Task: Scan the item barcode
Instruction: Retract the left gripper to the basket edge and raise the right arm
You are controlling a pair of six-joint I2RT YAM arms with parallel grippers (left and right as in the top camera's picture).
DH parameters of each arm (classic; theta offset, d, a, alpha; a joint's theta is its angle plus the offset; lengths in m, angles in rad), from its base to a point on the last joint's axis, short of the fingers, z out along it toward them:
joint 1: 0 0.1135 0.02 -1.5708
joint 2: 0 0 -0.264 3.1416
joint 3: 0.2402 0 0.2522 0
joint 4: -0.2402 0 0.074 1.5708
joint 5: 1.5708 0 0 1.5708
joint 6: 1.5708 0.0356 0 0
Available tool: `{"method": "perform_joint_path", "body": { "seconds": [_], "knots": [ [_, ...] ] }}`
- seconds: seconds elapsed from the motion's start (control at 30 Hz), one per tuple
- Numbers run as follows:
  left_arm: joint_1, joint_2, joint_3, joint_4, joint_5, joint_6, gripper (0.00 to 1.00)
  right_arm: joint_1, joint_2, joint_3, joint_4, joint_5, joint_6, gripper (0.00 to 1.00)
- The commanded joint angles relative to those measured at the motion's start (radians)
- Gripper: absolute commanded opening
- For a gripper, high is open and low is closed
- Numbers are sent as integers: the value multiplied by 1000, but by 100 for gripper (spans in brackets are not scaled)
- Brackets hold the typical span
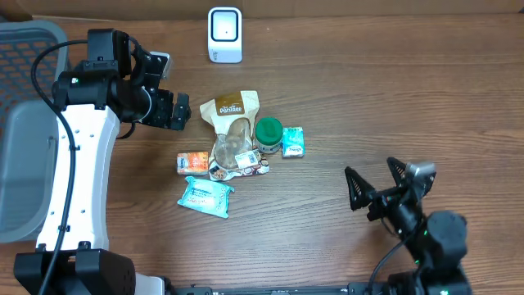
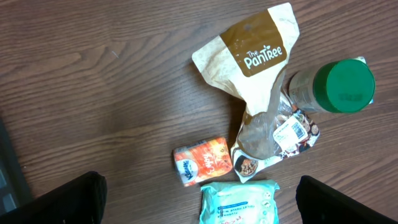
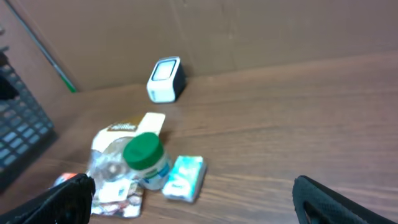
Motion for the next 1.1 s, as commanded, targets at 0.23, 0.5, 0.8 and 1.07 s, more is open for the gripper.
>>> {"method": "perform_joint_path", "body": {
  "seconds": [0.23,0.5,0.8,1.07],
  "knots": [
    [2,10,18,4,12,1,100,-8,571,591,-443,-37,-18,100],
    [2,10,18,4,12,1,99,-8,978,943,-692,-90,-33,100],
    [2,10,18,4,12,1,100,-8,1170,947,-549,-287,-31,99],
    [2,10,18,4,12,1,99,-8,1245,929,-609,-178,-30,78]
  ]
}}
